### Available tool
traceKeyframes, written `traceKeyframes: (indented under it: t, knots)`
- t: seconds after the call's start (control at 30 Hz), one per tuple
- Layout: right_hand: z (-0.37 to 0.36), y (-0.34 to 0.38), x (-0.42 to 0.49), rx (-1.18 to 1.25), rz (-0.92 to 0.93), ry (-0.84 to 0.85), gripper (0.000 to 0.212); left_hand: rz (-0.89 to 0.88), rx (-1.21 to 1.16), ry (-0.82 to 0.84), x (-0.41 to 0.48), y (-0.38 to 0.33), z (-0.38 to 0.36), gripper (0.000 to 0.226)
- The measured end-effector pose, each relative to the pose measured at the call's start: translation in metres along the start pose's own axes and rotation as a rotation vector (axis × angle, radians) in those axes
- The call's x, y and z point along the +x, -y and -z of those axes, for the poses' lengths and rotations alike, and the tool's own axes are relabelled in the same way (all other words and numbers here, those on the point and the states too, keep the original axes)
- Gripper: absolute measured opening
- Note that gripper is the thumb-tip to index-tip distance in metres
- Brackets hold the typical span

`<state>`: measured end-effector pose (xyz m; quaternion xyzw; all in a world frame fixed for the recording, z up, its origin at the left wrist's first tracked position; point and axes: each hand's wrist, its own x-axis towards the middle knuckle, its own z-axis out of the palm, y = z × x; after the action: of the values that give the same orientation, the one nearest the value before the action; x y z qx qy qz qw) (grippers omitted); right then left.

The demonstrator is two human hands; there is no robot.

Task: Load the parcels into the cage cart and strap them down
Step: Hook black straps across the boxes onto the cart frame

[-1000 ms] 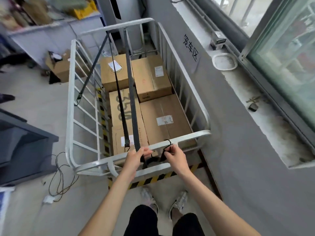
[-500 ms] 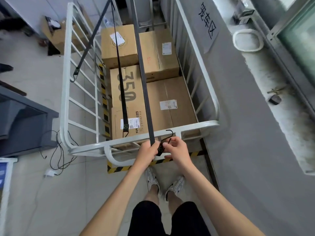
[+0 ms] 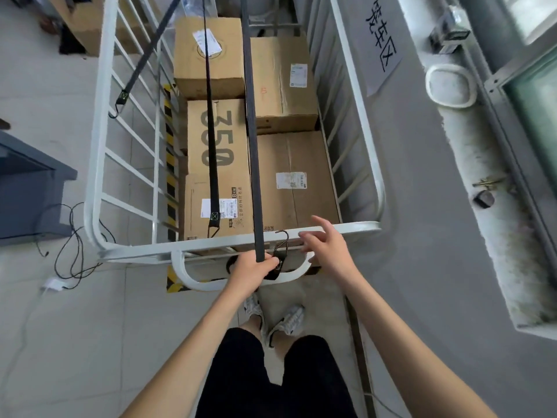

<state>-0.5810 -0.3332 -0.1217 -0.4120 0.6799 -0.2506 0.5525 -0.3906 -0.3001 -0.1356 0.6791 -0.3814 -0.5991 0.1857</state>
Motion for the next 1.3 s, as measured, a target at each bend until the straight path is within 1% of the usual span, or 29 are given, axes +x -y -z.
traceKeyframes:
  t: [0.1, 0.17, 0.23, 0.33, 0.47, 0.57, 0.67, 0.8, 0.87, 0.93, 1.0, 1.03, 1.17, 1.3]
  knots:
    - [0.019, 0.016, 0.023, -0.022, 0.026, -0.022, 0.046, 0.084, -0.073, 0.031, 0.002, 0.006, -0.001, 0.018]
    - [0.027, 0.024, 0.035, -0.06, 0.039, -0.012, 0.044, 0.149, -0.106, 0.047, 0.001, 0.009, -0.004, 0.014]
    - [0.031, 0.031, 0.046, -0.104, 0.059, 0.017, 0.041, 0.181, -0.1, 0.03, -0.002, 0.012, -0.008, 0.015]
    - [0.036, 0.038, 0.069, -0.153, 0.066, 0.102, 0.035, 0.23, -0.099, -0.015, 0.001, 0.011, -0.018, 0.017]
    - [0.039, 0.046, 0.107, -0.188, 0.055, 0.224, 0.029, 0.316, -0.033, -0.079, 0.014, -0.002, -0.034, 0.016]
    - [0.044, 0.05, 0.135, -0.231, 0.067, 0.321, 0.028, 0.385, -0.054, -0.07, 0.022, -0.012, -0.051, 0.011]
    - [0.049, 0.051, 0.157, -0.272, 0.074, 0.407, 0.028, 0.447, -0.056, -0.104, 0.032, -0.018, -0.068, 0.013]
    - [0.05, 0.046, 0.183, -0.34, 0.065, 0.499, 0.028, 0.523, -0.042, -0.151, 0.044, -0.015, -0.077, 0.024]
    - [0.048, 0.043, 0.193, -0.367, 0.063, 0.542, 0.028, 0.555, -0.053, -0.16, 0.044, -0.013, -0.077, 0.02]
    - [0.044, 0.04, 0.199, -0.39, 0.057, 0.577, 0.028, 0.579, -0.05, -0.145, 0.041, -0.009, -0.079, 0.004]
    - [0.039, 0.037, 0.205, -0.415, 0.058, 0.614, 0.027, 0.596, -0.062, -0.146, 0.037, -0.004, -0.081, 0.02]
    - [0.036, 0.036, 0.207, -0.428, 0.057, 0.63, 0.027, 0.609, -0.069, -0.156, 0.036, -0.002, -0.08, 0.024]
    - [0.024, 0.032, 0.213, -0.462, 0.059, 0.681, 0.027, 0.64, -0.087, -0.198, 0.035, 0.001, -0.074, 0.027]
    - [0.015, 0.025, 0.216, -0.51, 0.056, 0.709, 0.026, 0.619, -0.083, -0.229, 0.039, 0.003, -0.071, 0.031]
